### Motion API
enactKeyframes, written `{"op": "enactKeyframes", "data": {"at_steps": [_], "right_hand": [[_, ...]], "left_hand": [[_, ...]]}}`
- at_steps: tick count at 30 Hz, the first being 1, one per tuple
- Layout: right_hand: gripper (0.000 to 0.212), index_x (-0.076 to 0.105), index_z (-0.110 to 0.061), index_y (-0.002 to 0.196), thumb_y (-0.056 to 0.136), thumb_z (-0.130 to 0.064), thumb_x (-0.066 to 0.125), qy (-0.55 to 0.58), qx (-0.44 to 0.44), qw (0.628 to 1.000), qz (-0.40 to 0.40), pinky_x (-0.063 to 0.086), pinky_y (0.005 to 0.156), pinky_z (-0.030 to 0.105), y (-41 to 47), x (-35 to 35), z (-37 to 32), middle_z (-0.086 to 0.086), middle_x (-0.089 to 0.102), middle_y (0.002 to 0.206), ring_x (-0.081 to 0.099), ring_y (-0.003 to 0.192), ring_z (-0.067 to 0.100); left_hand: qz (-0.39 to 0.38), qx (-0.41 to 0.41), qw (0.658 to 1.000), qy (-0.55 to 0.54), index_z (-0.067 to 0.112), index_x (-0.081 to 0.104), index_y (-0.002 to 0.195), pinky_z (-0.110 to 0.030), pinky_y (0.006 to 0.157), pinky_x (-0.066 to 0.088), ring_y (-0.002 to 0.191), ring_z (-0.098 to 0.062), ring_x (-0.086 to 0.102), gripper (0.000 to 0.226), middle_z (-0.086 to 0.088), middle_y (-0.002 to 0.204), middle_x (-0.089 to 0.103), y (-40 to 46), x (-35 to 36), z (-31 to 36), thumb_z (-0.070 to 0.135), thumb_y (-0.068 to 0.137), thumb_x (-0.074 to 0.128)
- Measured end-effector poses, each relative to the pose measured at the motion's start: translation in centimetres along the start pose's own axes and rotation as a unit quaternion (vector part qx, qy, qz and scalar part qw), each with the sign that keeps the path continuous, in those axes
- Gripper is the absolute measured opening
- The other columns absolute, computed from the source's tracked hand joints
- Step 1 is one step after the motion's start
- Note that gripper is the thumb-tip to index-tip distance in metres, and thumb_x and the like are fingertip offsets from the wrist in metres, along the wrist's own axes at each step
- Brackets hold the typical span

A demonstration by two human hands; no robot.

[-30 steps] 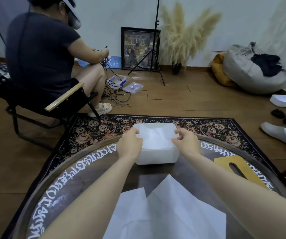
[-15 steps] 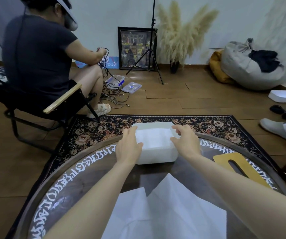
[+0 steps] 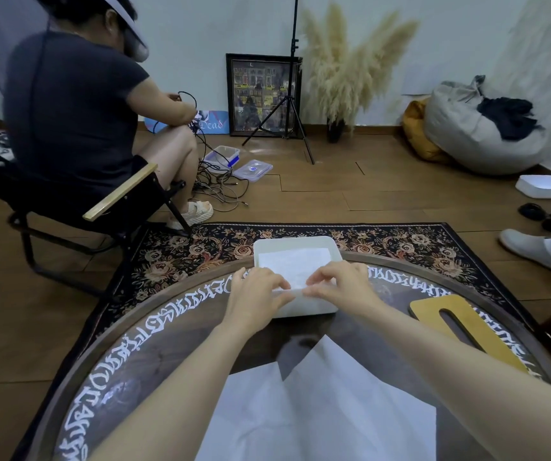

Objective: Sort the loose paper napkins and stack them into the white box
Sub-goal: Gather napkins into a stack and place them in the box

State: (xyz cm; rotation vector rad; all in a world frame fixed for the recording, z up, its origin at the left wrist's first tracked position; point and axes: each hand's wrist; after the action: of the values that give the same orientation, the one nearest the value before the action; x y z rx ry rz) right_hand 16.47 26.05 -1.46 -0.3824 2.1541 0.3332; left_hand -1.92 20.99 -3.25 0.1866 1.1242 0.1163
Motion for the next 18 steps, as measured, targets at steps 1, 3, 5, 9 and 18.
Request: {"op": "enactKeyframes", "data": {"at_steps": [1, 3, 5, 9, 18], "right_hand": [[0.010, 0.066, -0.036, 0.076, 0.078, -0.043, 0.072, -0.007, -0.010, 1.000, -0.018, 0.014, 0.079, 0.025, -0.2, -0.1, 0.2, -0.014, 0.064, 0.087, 0.049, 0.097, 0.001], [0.012, 0.061, -0.037, 0.076, 0.080, -0.033, 0.072, -0.030, -0.025, 0.999, -0.025, 0.012, 0.084, 0.023, -0.6, -0.2, 0.6, -0.011, 0.063, 0.093, 0.048, 0.104, 0.005], [0.015, 0.059, -0.037, 0.077, 0.085, -0.028, 0.068, -0.047, -0.020, 0.999, -0.010, 0.011, 0.089, 0.024, -0.7, 0.0, 0.6, -0.009, 0.063, 0.098, 0.048, 0.106, 0.008], [0.017, 0.059, -0.038, 0.076, 0.088, -0.027, 0.064, -0.032, 0.004, 0.999, 0.004, 0.011, 0.099, 0.033, -1.3, 0.6, 0.7, -0.011, 0.063, 0.098, 0.044, 0.103, 0.005], [0.015, 0.063, -0.037, 0.081, 0.091, -0.026, 0.063, 0.032, -0.021, 0.999, -0.023, 0.017, 0.086, 0.029, -4.2, 1.6, -0.4, -0.010, 0.063, 0.095, 0.042, 0.104, 0.007]], "left_hand": [[-0.005, 0.003, 1.000, -0.003, 0.028, 0.069, 0.097, -0.032, 0.106, 0.018, 0.114, -0.007, 0.046, 0.019, 0.012, 0.108, 0.061, -0.1, 0.0, -0.3, 0.042, 0.090, 0.057], [-0.009, 0.005, 1.000, -0.014, 0.027, 0.069, 0.092, -0.030, 0.098, 0.022, 0.112, -0.007, 0.047, 0.014, 0.012, 0.106, 0.062, -0.1, -0.1, -0.5, 0.037, 0.089, 0.060], [-0.005, -0.006, 0.999, -0.039, 0.027, 0.069, 0.087, -0.031, 0.094, 0.025, 0.109, -0.007, 0.048, 0.010, 0.013, 0.104, 0.063, -0.1, -0.2, -0.4, 0.036, 0.087, 0.063], [-0.001, -0.019, 0.997, -0.073, 0.027, 0.068, 0.080, -0.030, 0.093, 0.024, 0.105, -0.005, 0.049, 0.009, 0.014, 0.101, 0.065, -0.7, -0.5, -0.3, 0.035, 0.085, 0.066], [0.010, -0.008, 0.996, -0.093, 0.026, 0.069, 0.076, -0.024, 0.089, 0.018, 0.098, 0.000, 0.051, 0.010, 0.016, 0.094, 0.065, -4.1, -1.4, -1.1, 0.034, 0.084, 0.070]]}}
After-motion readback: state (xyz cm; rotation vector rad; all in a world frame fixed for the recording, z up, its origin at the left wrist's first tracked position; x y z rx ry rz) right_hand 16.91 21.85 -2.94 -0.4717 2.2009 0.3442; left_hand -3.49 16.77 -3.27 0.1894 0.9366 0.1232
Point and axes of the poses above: each hand's wrist, its own y-axis towards the middle knuckle, its own x-axis out of the palm, z = x × y
